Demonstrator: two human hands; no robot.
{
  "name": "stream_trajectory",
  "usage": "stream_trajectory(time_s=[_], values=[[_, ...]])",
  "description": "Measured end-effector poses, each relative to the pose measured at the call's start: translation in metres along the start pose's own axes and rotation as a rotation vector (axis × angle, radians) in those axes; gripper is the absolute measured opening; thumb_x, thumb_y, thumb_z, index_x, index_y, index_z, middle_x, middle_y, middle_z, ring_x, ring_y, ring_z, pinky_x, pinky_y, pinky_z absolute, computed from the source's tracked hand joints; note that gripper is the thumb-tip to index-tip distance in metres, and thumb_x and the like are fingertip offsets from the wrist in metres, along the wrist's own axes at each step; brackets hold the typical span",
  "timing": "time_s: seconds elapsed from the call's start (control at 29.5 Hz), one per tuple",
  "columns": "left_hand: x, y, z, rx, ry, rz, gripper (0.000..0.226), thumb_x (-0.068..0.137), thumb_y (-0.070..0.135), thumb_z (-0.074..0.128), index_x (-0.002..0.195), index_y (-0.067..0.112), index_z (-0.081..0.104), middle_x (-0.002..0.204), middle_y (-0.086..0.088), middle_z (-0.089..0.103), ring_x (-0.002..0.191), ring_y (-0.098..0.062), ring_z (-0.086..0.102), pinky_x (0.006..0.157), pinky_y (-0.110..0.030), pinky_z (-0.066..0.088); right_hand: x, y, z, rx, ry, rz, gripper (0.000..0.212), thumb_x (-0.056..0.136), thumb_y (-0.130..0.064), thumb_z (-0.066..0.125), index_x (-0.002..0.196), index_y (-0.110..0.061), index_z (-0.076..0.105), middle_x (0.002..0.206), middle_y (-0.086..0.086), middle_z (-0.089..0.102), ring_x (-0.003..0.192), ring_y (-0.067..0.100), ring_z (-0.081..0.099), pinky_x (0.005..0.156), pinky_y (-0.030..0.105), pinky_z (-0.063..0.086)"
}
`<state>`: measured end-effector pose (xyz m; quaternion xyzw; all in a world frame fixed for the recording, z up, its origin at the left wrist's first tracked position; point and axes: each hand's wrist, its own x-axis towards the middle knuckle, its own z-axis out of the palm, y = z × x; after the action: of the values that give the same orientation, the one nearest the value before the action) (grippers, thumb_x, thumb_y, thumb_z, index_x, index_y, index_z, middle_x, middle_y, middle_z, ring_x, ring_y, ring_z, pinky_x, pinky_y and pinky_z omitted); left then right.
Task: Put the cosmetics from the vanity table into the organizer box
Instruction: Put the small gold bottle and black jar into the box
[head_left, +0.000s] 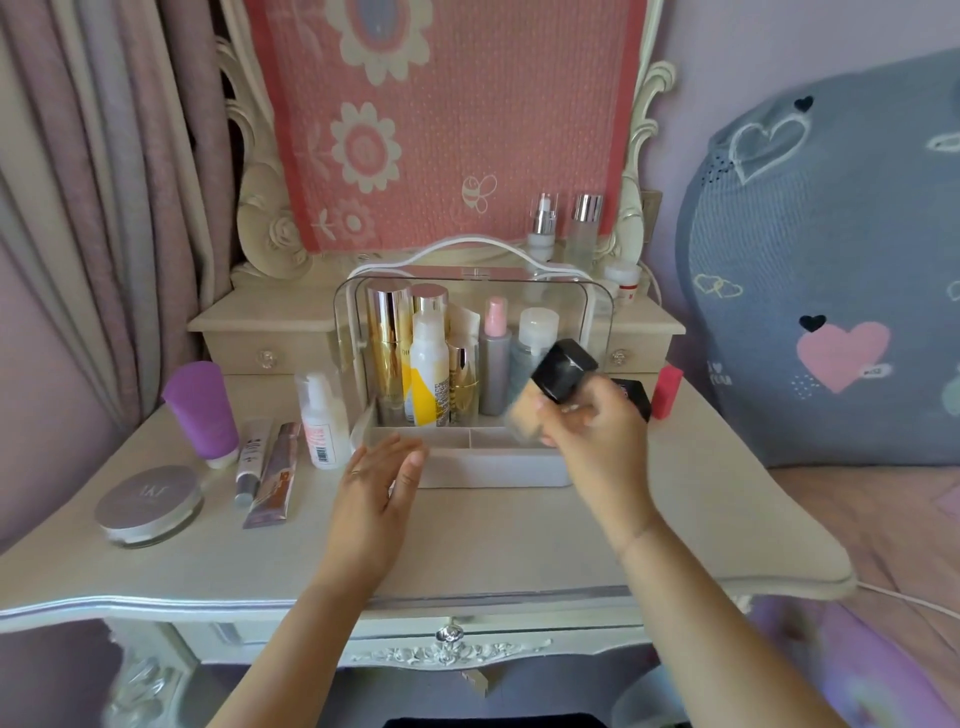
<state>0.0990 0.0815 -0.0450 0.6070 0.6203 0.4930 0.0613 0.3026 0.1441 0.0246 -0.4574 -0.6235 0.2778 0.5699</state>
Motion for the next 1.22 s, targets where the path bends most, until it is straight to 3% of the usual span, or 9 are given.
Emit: stream_trajectory(time_s=[0.1, 0.2, 0.27, 0.37, 0.54, 0.68, 0.85, 1.05, 1.22], values=[[-0.001, 0.001, 0.0, -0.003, 0.0, -0.001, 0.037, 0.093, 0.039, 0.038, 0.108, 0.021, 0.067, 0.119, 0.007, 0.063, 0.124, -0.011, 0.047, 0.11, -0.029, 0.019, 0.021, 0.0, 0.035, -0.125, 0.037, -0.027, 0.021, 0.077, -0.028, 0.071, 0.082, -0.01, 0.062, 0.067, -0.004, 0.063, 0.07, 0.019, 0.064, 0.061, 0.034, 0.055], [0.0, 0.004, 0.0, -0.003, 0.01, -0.004, 0.036, 0.093, 0.039, 0.039, 0.107, 0.022, 0.067, 0.118, 0.009, 0.063, 0.123, -0.01, 0.047, 0.109, -0.027, 0.019, 0.037, 0.012, 0.057, -0.309, 0.029, -0.016, 0.028, 0.081, -0.034, 0.068, 0.083, -0.008, 0.059, 0.071, 0.003, 0.064, 0.067, 0.02, 0.059, 0.045, 0.022, 0.037], [0.0, 0.004, -0.001, -0.009, 0.021, 0.004, 0.035, 0.094, 0.04, 0.04, 0.106, 0.023, 0.067, 0.117, 0.014, 0.061, 0.123, -0.009, 0.048, 0.108, -0.027, 0.02, 0.039, 0.02, 0.069, -0.413, 0.002, 0.015, 0.031, 0.082, -0.037, 0.066, 0.086, -0.008, 0.057, 0.075, 0.006, 0.064, 0.067, 0.022, 0.058, 0.045, 0.022, 0.034], [0.0, 0.004, -0.002, -0.013, 0.032, 0.012, 0.034, 0.094, 0.039, 0.04, 0.106, 0.024, 0.068, 0.115, 0.019, 0.057, 0.122, -0.007, 0.048, 0.109, -0.031, 0.021, 0.036, 0.027, 0.079, -0.604, -0.039, 0.061, 0.034, 0.083, -0.046, 0.062, 0.082, -0.014, 0.051, 0.067, 0.0, 0.056, 0.062, 0.021, 0.056, 0.052, 0.025, 0.043], [0.001, 0.006, -0.002, -0.027, 0.042, 0.004, 0.036, 0.092, 0.04, 0.039, 0.105, 0.022, 0.068, 0.114, 0.02, 0.055, 0.121, -0.006, 0.047, 0.107, -0.026, 0.019, 0.037, 0.028, 0.078, -0.613, -0.088, 0.074, 0.037, 0.079, -0.044, 0.07, 0.08, -0.015, 0.046, 0.058, -0.01, 0.042, 0.05, 0.007, 0.039, 0.044, 0.021, 0.022], [0.001, 0.007, -0.003, -0.027, 0.041, 0.009, 0.04, 0.092, 0.04, 0.037, 0.105, 0.02, 0.069, 0.115, 0.018, 0.056, 0.122, -0.009, 0.048, 0.107, -0.027, 0.019, 0.036, 0.027, 0.074, -0.585, -0.156, 0.058, 0.028, 0.082, -0.036, 0.069, 0.092, -0.014, 0.053, 0.073, -0.003, 0.06, 0.064, 0.017, 0.055, 0.047, 0.022, 0.033], [0.001, 0.007, -0.002, -0.022, 0.032, 0.007, 0.039, 0.093, 0.041, 0.038, 0.105, 0.021, 0.069, 0.115, 0.017, 0.056, 0.123, -0.01, 0.047, 0.108, -0.029, 0.02, 0.033, 0.028, 0.07, -0.588, -0.198, 0.079, 0.021, 0.088, -0.028, 0.062, 0.102, -0.012, 0.056, 0.087, 0.004, 0.069, 0.08, 0.025, 0.064, 0.067, 0.036, 0.052], [0.0, 0.005, 0.0, -0.012, 0.037, 0.009, 0.037, 0.093, 0.043, 0.038, 0.106, 0.024, 0.068, 0.114, 0.021, 0.055, 0.122, -0.006, 0.046, 0.106, -0.026, 0.019, 0.026, 0.03, 0.063, -0.595, -0.188, 0.019, 0.029, 0.09, -0.032, 0.059, 0.112, -0.012, 0.056, 0.092, 0.004, 0.071, 0.08, 0.023, 0.065, 0.068, 0.033, 0.052], [-0.002, 0.013, -0.007, -0.032, 0.0, 0.013, 0.033, 0.094, 0.037, 0.042, 0.109, 0.021, 0.066, 0.119, 0.013, 0.06, 0.125, -0.008, 0.044, 0.11, -0.028, 0.022, 0.018, 0.03, 0.059, -0.612, -0.149, -0.024, 0.04, 0.09, -0.031, 0.059, 0.124, -0.011, 0.054, 0.113, 0.006, 0.069, 0.098, 0.025, 0.065, 0.076, 0.031, 0.049]])
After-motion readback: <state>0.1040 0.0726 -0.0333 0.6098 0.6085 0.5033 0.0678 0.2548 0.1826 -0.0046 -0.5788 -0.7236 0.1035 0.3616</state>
